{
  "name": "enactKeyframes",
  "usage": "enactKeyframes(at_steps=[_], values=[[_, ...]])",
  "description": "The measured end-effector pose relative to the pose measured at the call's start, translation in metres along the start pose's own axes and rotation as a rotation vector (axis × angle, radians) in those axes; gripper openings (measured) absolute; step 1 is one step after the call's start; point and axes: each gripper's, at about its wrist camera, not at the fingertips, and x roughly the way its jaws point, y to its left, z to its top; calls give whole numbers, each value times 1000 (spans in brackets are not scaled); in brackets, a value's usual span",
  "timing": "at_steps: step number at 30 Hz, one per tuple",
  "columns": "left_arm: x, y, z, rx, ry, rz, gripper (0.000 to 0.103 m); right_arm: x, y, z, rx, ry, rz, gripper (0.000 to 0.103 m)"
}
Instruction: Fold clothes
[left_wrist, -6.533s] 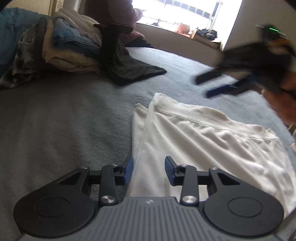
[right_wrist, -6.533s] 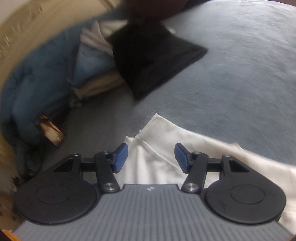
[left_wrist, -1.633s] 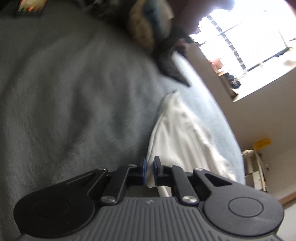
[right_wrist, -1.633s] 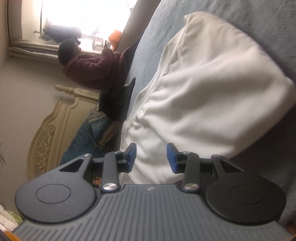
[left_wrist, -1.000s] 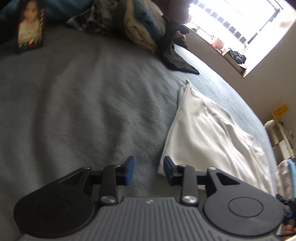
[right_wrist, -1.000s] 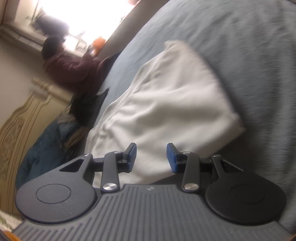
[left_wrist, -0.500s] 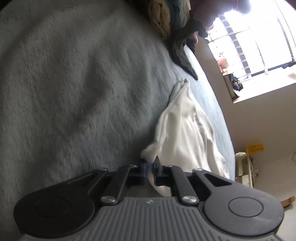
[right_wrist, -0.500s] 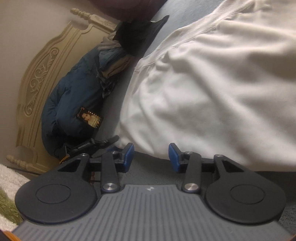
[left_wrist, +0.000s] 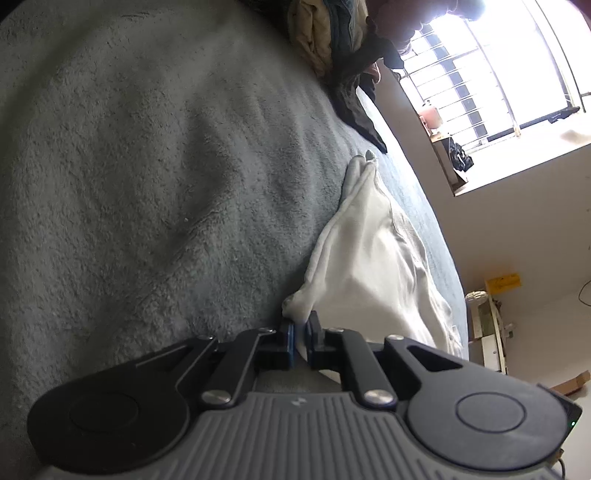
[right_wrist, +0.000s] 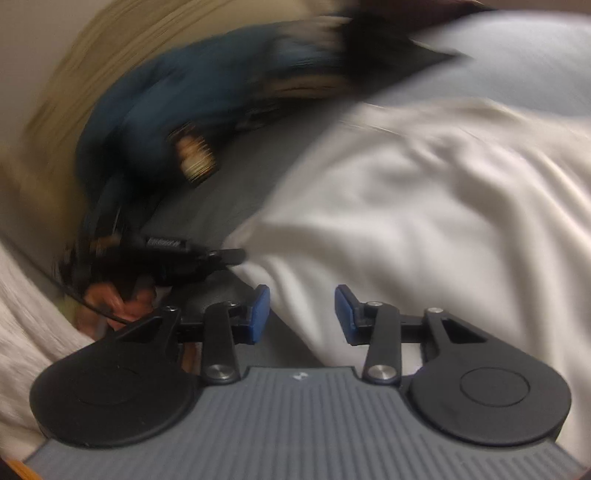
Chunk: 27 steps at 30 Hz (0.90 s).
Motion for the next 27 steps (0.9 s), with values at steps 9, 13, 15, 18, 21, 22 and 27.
enactKeyframes(at_steps=[9, 13, 15, 18, 21, 22, 27], values=[[-5, -4, 6, 49, 11, 15, 12, 56, 31, -2, -215, 128, 67, 11], [-18, -4, 15, 66, 5, 43, 16, 60, 23, 16, -203, 41, 10, 11], [-36, -6, 17, 76, -25, 58, 19, 76, 22, 14, -203, 57, 2, 11], [-58, -5, 25, 113, -82, 63, 23, 96, 32, 5, -203, 97, 85, 11], [-51, -29, 34, 176, -88, 42, 27, 93, 45, 3, -202, 99, 177, 10], [-46, -38, 36, 204, -82, 33, 29, 87, 42, 5, -186, 78, 168, 10], [2, -94, 37, 358, -21, -12, 40, -6, -22, 7, 49, -170, -43, 13]])
